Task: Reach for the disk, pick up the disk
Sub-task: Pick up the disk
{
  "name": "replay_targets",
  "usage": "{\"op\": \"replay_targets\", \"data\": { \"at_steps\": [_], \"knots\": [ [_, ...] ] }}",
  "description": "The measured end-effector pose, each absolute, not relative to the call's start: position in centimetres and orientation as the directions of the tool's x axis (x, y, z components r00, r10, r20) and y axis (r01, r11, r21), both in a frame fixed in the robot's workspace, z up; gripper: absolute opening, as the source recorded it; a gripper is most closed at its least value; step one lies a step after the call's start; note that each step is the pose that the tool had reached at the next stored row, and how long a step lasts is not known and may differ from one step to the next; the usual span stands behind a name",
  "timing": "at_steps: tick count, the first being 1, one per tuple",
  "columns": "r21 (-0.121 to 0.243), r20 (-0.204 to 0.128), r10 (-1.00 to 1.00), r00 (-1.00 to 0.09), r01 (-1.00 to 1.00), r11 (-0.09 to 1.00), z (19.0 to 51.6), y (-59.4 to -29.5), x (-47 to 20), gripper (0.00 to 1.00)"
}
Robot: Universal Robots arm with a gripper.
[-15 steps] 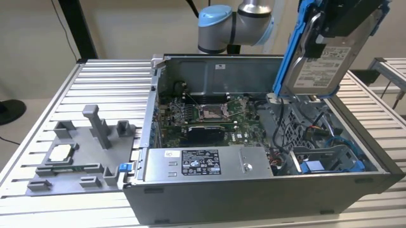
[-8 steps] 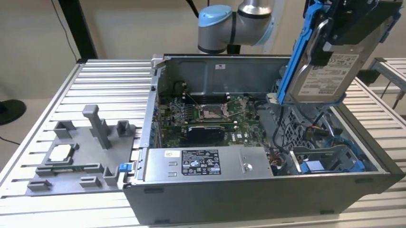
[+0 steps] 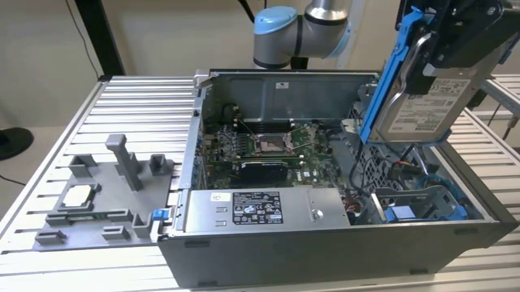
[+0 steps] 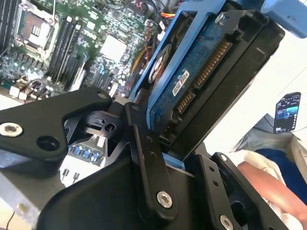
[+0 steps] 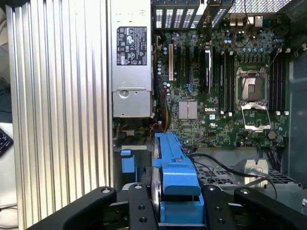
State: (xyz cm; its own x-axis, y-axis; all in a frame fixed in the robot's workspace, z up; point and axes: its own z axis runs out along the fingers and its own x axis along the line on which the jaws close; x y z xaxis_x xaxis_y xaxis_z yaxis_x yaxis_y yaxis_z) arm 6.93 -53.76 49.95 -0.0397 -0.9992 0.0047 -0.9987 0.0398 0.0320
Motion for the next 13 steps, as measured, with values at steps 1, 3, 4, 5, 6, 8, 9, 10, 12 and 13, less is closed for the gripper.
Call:
{"op": "replay_targets", "data": {
  "at_steps": [1,3,4,5,6,8,9,10,12,13],
  "knots": [
    [0.032,0.005,-0.999,-0.04,-0.999,0.04,49.9,-54.0,7.0,0.0],
    [0.033,0.005,-0.999,-0.04,-0.999,0.04,49.9,-54.4,7.5,0.0],
    [0.033,0.005,-0.999,-0.04,-0.999,0.04,49.8,-54.6,7.8,0.0],
    [0.033,0.005,-0.999,-0.04,-0.999,0.04,49.7,-54.8,8.1,0.0],
    [0.033,0.005,-0.999,-0.04,-0.999,0.04,49.7,-55.0,8.3,0.0],
    [0.033,0.004,-0.999,-0.04,-0.999,0.04,49.6,-55.5,8.5,0.0],
    [0.033,0.005,-0.999,-0.04,-0.999,0.04,49.5,-55.8,8.5,0.0],
    [0.033,0.004,-0.999,-0.04,-0.999,0.04,49.5,-56.1,8.6,0.0],
    [0.033,0.005,-0.999,-0.041,-0.999,0.041,49.4,-56.6,8.6,0.0],
    [0.033,0.005,-0.999,-0.041,-0.999,0.041,49.3,-56.8,8.6,0.0]
  ]
}}
